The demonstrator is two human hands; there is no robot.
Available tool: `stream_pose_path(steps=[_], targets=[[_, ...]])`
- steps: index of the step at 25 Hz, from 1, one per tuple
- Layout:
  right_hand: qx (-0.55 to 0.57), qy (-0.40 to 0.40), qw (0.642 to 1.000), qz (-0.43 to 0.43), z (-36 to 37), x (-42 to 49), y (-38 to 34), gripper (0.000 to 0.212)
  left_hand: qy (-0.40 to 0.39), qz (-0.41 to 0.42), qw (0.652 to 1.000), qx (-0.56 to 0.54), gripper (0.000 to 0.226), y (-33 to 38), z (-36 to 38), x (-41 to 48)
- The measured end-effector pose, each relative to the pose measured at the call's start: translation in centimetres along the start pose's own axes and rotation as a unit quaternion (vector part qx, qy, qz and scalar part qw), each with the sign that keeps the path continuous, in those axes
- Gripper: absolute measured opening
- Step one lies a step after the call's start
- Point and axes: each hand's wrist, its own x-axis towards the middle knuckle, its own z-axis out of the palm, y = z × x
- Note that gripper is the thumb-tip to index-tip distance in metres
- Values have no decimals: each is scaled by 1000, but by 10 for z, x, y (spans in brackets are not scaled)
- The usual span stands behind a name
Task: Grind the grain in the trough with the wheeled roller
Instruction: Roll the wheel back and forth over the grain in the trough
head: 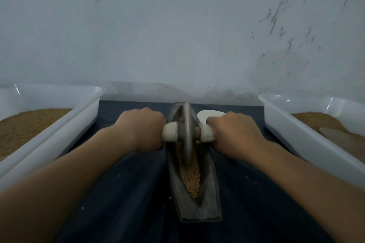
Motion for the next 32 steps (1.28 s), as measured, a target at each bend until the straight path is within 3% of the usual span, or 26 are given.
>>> stream_pose_path(steps=[3, 5, 9, 13, 17, 21, 24, 32], targets=[[-31, 65, 997, -10, -9, -32, -5, 34, 4, 16, 999, 31, 23, 2, 0, -28], [-23, 62, 998, 10, -2, -32, -1, 31, 31, 13, 998, 54, 21, 4, -1, -23], [2, -10, 998, 57, 15, 16, -1, 17, 52, -31, 997, 40, 13, 4, 4, 15], [5, -45, 998, 52, 8, 41, 0, 20, 59, -56, 997, 5, 10, 0, 15, 21], [41, -177, 982, 53, -12, 16, 4, 21, 66, -22, 997, 39, 7, 6, 10, 0], [37, -268, 960, 70, -38, 5, 17, 20, 56, -6, 997, 52, 26, 3, 9, -28], [39, -260, 962, 73, -40, -5, 25, 19, 72, -17, 995, 62, 31, 4, 11, -27], [23, -170, 985, 20, -10, 30, 8, 14, 67, -49, 996, 38, 8, 7, 13, 2]])
